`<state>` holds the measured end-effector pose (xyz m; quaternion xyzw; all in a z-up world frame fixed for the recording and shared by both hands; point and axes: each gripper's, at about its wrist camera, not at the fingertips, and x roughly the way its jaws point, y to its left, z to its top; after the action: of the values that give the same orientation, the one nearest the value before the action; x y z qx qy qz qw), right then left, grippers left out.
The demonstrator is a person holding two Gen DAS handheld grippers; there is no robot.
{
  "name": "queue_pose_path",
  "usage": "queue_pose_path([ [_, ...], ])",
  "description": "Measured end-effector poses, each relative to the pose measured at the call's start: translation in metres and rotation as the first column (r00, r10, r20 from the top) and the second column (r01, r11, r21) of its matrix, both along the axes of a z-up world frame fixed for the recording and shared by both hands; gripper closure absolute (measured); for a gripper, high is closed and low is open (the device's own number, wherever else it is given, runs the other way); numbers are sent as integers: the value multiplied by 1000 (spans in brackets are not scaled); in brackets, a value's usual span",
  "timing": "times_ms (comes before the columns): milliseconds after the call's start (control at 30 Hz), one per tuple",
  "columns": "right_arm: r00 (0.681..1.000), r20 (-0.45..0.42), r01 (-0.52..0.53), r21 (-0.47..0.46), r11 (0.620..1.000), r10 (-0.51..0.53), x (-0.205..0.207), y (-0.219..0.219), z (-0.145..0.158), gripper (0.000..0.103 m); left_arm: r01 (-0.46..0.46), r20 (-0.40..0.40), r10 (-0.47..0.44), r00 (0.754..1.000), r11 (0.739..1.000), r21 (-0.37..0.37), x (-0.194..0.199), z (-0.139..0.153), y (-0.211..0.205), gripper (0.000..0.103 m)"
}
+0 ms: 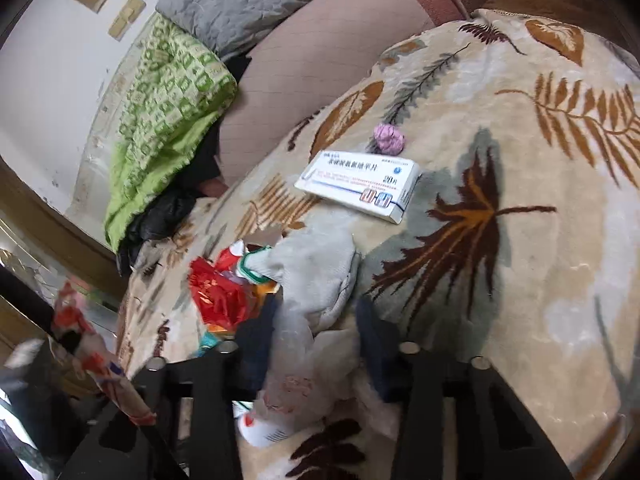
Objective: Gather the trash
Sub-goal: 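Grasp a white plastic bag with the right tool while the left tool grasps the medicine box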
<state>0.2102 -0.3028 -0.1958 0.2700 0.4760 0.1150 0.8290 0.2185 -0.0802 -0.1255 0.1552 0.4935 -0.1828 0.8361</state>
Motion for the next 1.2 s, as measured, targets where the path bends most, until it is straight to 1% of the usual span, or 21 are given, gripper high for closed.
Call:
queue_pose_path([
  [133, 999, 30, 11, 37, 999, -13, -5, -5, 11, 73, 34, 14, -34, 999, 999, 34, 0, -6, -9, 30],
  [233, 998, 55, 8, 29, 1000, -10, -8, -3, 19, 76, 62, 5, -63, 998, 994, 93, 7, -18, -19, 30],
  [300, 997, 76, 10, 39, 999, -12, -11, -5, 25, 78, 68, -19, -66, 998, 993, 97, 14, -25, -20, 30],
  [333, 996, 84, 15, 34, 999, -17, -13, -6, 28, 78, 63, -18, -62, 998, 993, 96, 16, -26, -20, 30],
  [367, 996, 91, 20, 29, 999, -23, -14, -8, 31, 78, 59, -13, -58, 998, 994, 91, 17, -25, -20, 33],
  [400, 995, 97, 25, 34, 999, -28, -16, -10, 32, 78, 60, -13, -60, 998, 996, 72, 17, -23, -20, 42],
  [433, 994, 101, 30, 43, 999, -35, -17, -12, 33, 78, 63, -17, -62, 998, 996, 64, 17, -23, -20, 45],
  [500, 993, 107, 42, 59, 997, -48, -17, -17, 34, 78, 83, -33, -82, 996, 996, 39, 16, -22, -21, 55],
  [533, 992, 110, 48, 64, 997, -55, -17, -18, 35, 78, 92, -53, -91, 995, 996, 22, 15, -22, -22, 58],
  [567, 992, 112, 54, 69, 996, -62, -17, -20, 35, 78, 90, -75, -89, 993, 996, 7, 15, -24, -22, 65],
  [667, 990, 121, 60, 73, 995, -69, -20, -22, 38, 78, 76, -82, -76, 994, 997, -3, 13, -24, -23, 67],
  [767, 988, 135, 62, 77, 995, -72, -22, -24, 41, 78, 52, -85, -55, 995, 998, -35, 10, -17, -18, 68],
  [833, 987, 141, 65, 77, 995, -75, -23, -24, 42, 78, 18, -67, -20, 998, 999, -29, 6, -10, -13, 68],
  [900, 985, 150, 72, 85, 994, -84, -26, -25, 43, 78, -36, -58, 35, 998, 999, -31, 0, 0, -6, 68],
  [967, 984, 158, 69, 88, 994, -83, -28, -26, 45, 78, -76, -44, 74, 996, 995, -69, -9, 15, 0, 69],
  [1000, 982, 168, 71, 85, 994, -84, -29, -26, 47, 78, -92, -24, 90, 996, 991, -93, -17, 24, 2, 69],
  [1100, 979, 184, 74, 88, 993, -89, -32, -26, 51, 78, -86, -31, 82, 996, 977, -193, -35, 39, 5, 69],
  [1200, 976, 195, 79, 86, 993, -94, -34, -25, 53, 78, -75, -9, 75, 997, 970, -232, -51, 46, 3, 69],
])
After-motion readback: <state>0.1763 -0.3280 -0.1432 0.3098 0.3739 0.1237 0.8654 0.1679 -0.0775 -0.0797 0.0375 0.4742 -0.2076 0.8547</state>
